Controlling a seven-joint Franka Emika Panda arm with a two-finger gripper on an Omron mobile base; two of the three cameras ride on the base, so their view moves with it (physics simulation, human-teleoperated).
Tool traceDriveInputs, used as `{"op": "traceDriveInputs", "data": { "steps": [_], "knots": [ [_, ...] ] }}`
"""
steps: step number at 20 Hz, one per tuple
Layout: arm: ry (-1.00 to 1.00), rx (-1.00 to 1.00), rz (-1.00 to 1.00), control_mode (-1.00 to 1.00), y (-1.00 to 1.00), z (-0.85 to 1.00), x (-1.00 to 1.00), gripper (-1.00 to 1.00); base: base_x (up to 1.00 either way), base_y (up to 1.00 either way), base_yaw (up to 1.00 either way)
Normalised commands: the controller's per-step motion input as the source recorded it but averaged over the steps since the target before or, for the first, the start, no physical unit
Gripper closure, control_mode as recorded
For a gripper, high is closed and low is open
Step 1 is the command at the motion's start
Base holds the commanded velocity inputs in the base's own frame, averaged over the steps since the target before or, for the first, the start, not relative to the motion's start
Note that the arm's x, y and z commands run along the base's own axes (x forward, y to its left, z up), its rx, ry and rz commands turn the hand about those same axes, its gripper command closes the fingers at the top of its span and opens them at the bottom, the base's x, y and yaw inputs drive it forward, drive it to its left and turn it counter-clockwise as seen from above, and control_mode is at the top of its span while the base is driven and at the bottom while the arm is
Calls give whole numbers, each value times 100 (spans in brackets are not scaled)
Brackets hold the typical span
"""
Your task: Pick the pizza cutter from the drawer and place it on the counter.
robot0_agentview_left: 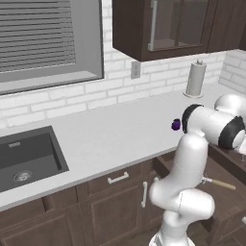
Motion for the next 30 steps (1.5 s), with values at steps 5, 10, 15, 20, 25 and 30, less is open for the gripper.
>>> {"op": "traceDriveInputs", "data": {
  "steps": [5, 10, 15, 20, 25, 30],
  "knots": [
    [19, 0, 57, -100, -19, -30, 97, -100, 0, 0, 0],
    [14, 0, 35, -100, -4, -67, 78, -100, 0, 0, 0],
    [0, 1, 16, -100, -11, -77, 40, -100, 0, 0, 0],
    [-2, 6, 10, -100, -45, -72, 21, -100, 0, 0, 0],
    [-8, 6, 9, -100, -6, -66, 7, -100, 0, 0, 0],
    [0, 1, 2, -100, 0, -39, 3, -100, 0, 0, 0]
  ]
}}
